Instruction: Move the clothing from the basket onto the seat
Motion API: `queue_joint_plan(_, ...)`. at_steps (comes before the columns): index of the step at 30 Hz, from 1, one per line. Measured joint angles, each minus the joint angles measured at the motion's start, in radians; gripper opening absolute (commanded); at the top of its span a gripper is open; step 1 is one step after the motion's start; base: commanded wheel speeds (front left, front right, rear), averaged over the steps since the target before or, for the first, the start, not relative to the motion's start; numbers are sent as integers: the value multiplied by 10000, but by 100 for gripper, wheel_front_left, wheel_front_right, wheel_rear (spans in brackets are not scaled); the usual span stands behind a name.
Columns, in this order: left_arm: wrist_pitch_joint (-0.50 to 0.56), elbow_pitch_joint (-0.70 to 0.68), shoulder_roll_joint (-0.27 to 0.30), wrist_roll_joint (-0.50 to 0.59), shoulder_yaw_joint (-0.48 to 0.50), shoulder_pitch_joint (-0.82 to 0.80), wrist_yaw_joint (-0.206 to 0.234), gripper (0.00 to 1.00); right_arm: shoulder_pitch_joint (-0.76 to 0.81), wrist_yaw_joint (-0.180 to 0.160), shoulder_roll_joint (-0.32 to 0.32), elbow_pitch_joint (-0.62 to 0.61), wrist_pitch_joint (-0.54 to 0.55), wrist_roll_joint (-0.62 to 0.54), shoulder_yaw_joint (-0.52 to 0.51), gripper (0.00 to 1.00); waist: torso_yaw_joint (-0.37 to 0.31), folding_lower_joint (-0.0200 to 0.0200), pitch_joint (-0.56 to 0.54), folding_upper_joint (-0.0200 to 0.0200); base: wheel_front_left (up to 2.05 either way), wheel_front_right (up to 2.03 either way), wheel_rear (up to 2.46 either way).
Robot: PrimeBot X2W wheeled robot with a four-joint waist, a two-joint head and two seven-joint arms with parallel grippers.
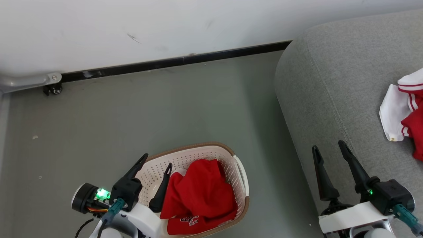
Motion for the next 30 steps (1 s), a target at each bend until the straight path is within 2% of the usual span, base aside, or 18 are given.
queue_joint_plan(30, 309, 1967, -339, 671, -752, -1793, -479, 100, -1721, 0, 25, -405, -430, 268, -247, 100, -942, 0, 2684, 0, 0, 0, 0)
